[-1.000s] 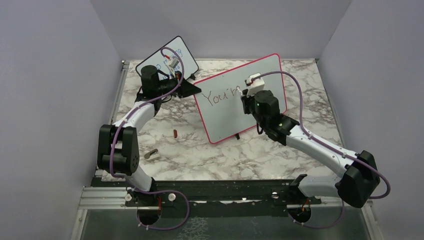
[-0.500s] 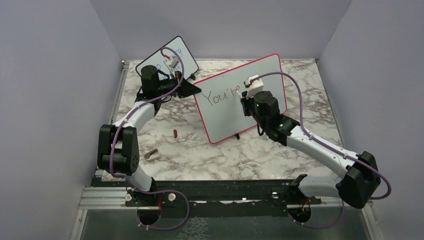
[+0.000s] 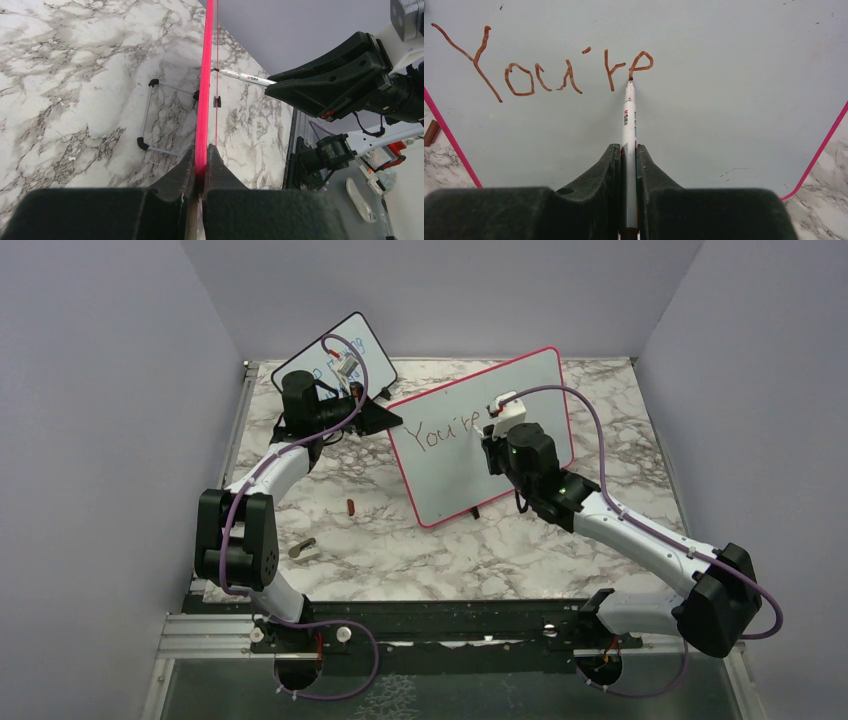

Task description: Write a sentence on the whiteboard

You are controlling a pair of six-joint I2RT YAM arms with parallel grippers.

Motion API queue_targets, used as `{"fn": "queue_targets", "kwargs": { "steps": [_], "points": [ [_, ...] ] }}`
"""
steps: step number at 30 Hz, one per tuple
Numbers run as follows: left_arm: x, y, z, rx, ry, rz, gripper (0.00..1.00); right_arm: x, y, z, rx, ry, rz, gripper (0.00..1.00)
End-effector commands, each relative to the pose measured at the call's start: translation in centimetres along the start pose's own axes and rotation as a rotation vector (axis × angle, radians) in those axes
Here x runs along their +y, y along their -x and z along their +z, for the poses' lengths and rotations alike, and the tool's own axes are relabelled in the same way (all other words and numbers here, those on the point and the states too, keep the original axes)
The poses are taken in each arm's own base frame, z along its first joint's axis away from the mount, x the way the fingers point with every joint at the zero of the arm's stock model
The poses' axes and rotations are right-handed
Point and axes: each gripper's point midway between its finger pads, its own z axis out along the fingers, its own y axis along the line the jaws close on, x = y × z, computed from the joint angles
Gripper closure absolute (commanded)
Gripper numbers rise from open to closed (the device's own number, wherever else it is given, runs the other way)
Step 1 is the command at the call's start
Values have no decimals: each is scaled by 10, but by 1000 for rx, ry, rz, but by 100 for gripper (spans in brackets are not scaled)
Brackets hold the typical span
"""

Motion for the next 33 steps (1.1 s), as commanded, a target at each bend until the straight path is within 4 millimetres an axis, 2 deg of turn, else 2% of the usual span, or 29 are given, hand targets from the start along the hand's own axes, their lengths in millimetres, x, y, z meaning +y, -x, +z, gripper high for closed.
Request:
{"fn": "queue_targets", "kwargs": {
  "steps": [1, 20, 28, 33],
  "points": [
    [-3, -13, 5, 48, -45, -19, 100, -8, -20, -2, 80, -32, -41, 99],
    [-4, -13, 5, 48, -47, -19, 100, -24, -10, -2, 26, -124, -22, 99],
    [-5, -13, 5, 49, -48, -19, 100, -18, 9, -8, -37, -81, 10, 99],
    [-5, -12, 4, 48, -49, -17, 100, -24, 16, -14, -59, -95, 11, 99]
  ]
}}
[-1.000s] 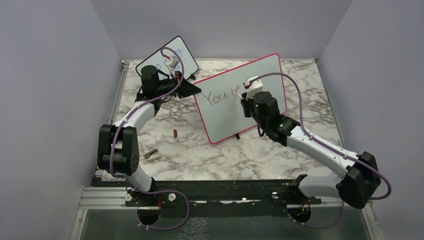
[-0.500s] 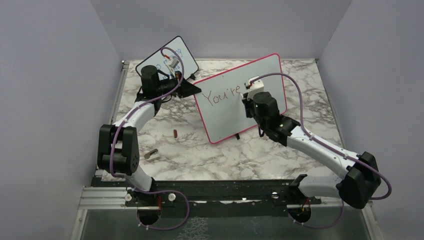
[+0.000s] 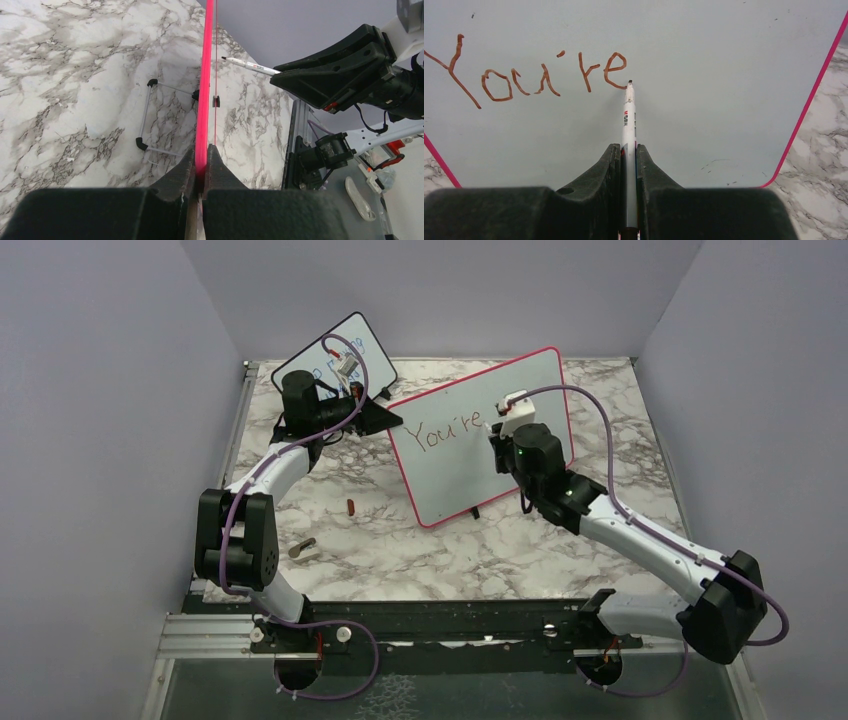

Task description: Write a sentence on the whiteboard

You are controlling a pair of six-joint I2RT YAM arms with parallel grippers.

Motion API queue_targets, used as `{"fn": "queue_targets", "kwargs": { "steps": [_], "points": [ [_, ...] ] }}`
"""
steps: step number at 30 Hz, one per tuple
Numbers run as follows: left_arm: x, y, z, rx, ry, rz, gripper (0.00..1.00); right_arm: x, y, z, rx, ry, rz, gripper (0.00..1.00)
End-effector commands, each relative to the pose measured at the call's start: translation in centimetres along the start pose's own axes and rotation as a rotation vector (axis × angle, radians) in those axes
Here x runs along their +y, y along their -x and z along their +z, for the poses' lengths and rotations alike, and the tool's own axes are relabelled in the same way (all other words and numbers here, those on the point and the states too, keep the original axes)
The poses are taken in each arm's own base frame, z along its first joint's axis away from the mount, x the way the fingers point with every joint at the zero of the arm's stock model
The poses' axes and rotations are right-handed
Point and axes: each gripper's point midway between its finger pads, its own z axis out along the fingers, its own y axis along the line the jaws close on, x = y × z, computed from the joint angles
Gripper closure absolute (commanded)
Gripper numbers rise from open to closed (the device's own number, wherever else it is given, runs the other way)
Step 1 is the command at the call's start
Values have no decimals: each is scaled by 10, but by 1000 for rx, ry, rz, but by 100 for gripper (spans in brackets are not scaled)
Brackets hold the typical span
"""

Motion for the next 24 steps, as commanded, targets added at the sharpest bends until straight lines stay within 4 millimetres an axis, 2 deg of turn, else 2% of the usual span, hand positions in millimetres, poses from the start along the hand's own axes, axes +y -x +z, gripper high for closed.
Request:
{"fn": "queue_targets", "kwargs": {
  "steps": [1, 15, 21, 24],
  "points": [
    [-5, -12, 4, 46, -45, -18, 100, -9, 12, -6, -50, -21, 12, 99],
    [-5, -12, 5, 48, -47, -27, 100, -40, 18, -14, -75, -73, 58, 99],
    [-5, -13, 5, 50, -49, -30, 100, -47, 20, -11, -85, -71, 83, 99],
    [-5, -13, 5, 50, -48, -29, 100, -49, 29, -9, -117, -66, 101, 99]
  ]
}}
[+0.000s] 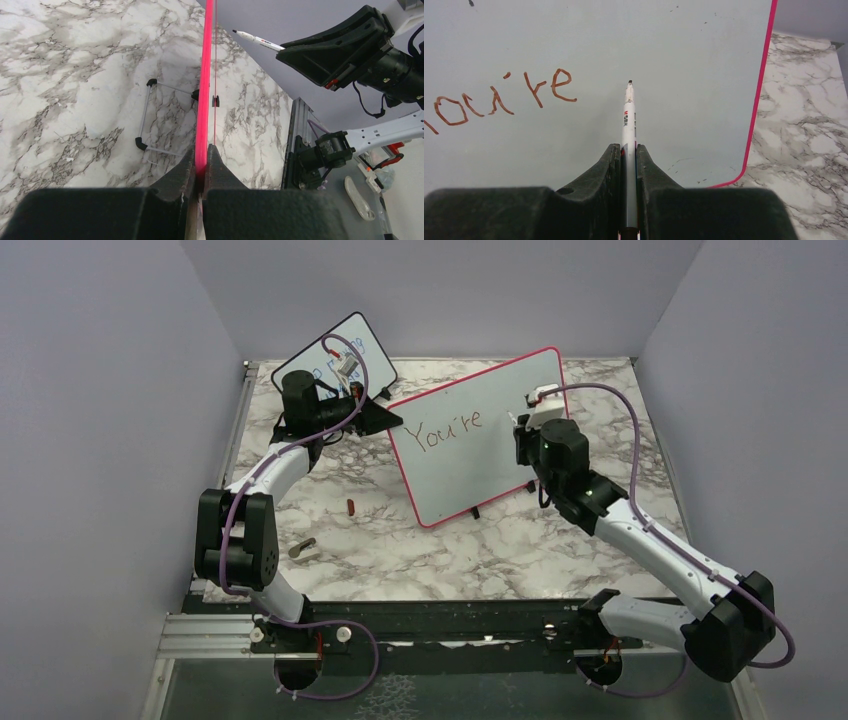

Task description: Write a sentence on the whiteboard

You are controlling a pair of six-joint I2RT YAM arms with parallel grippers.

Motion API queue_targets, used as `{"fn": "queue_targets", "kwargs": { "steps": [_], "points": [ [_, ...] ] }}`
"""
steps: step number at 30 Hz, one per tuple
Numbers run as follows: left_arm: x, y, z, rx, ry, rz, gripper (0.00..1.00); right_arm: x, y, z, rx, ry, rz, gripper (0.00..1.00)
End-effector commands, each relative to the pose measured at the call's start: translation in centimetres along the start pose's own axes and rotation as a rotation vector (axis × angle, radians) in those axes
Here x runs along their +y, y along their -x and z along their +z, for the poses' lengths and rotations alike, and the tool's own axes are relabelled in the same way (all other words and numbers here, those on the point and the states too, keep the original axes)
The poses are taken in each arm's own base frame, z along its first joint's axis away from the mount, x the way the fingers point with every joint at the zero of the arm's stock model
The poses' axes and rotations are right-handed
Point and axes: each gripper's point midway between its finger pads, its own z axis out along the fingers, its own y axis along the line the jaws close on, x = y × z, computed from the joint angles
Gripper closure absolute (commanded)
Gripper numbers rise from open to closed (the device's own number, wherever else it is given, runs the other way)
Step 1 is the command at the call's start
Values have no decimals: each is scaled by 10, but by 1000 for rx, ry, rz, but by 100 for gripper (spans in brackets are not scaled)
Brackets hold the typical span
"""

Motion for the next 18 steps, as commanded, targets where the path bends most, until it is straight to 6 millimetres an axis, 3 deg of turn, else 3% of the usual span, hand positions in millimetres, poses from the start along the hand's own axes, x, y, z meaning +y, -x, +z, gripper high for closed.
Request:
{"fn": "queue_targets", "kwargs": {
  "steps": [1, 18],
  "points": [
    [-4, -13, 5, 48, -45, -29, 100, 2, 21, 1, -75, 34, 45, 99],
    [-4, -14, 5, 52, -49, -34, 100, 11, 45, 21, -128, 82, 7, 99]
  ]
}}
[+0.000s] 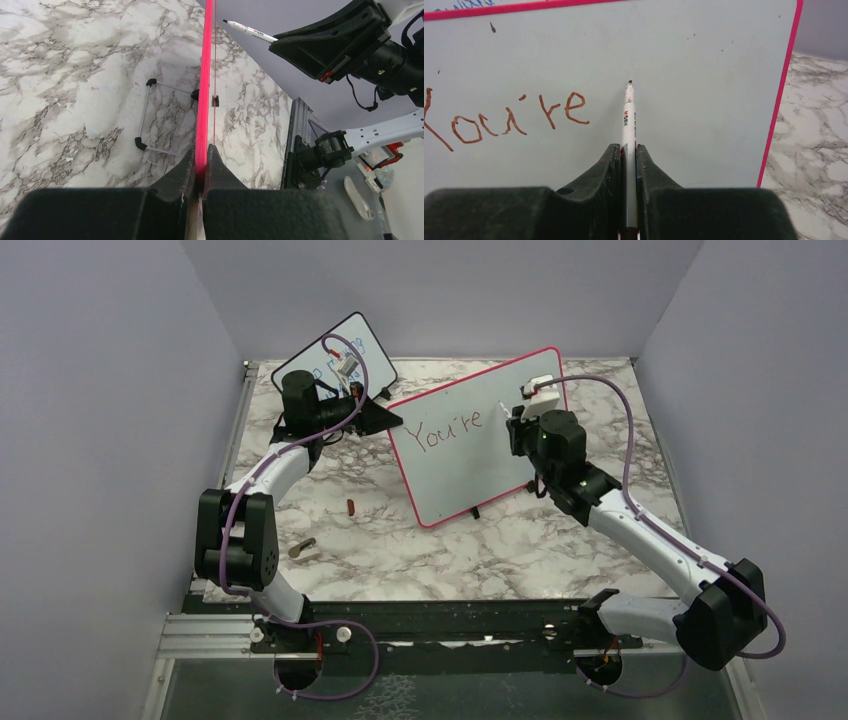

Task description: Write a sentence on the whiteboard

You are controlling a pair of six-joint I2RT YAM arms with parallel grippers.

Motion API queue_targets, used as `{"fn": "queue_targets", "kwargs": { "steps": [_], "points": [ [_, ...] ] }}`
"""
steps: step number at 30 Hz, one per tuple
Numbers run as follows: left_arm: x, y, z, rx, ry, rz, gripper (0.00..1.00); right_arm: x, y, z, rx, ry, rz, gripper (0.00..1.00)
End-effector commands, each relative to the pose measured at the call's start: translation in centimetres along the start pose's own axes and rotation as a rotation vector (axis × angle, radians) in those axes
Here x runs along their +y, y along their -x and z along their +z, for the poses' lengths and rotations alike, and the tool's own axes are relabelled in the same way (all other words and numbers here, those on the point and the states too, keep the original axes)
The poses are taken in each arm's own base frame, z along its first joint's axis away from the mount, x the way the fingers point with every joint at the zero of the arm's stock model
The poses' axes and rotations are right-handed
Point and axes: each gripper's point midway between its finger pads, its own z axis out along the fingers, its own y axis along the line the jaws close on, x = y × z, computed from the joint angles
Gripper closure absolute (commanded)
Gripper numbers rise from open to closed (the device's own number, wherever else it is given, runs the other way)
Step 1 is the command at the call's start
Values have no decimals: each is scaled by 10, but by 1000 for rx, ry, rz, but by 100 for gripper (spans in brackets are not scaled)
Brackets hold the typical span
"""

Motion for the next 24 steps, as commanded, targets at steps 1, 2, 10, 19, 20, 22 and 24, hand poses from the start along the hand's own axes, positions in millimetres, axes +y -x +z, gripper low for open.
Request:
{"fn": "queue_targets", "kwargs": {
  "steps": [1, 2, 10, 19, 20, 22, 24],
  "points": [
    [-4, -14, 5, 52, -48, -32, 100, 3, 35, 7, -91, 29, -6, 99],
    [-4, -13, 5, 51, -48, -31, 100, 3, 36, 8, -92, 30, -7, 99],
    [-4, -13, 5, 51, -49, -30, 100, 5, 42, 19, -99, 47, -6, 99],
    [-4, -13, 5, 52, -50, -33, 100, 4, 31, 25, -66, 50, -3, 99],
    [-4, -14, 5, 52, -50, -33, 100, 4, 29, 25, -61, 51, -4, 99],
    [-4, -14, 5, 53, -50, -34, 100, 4, 23, 26, -42, 52, -6, 99],
    [-4, -13, 5, 52, -49, -33, 100, 6, 18, 26, -24, 58, -6, 99]
  ]
}}
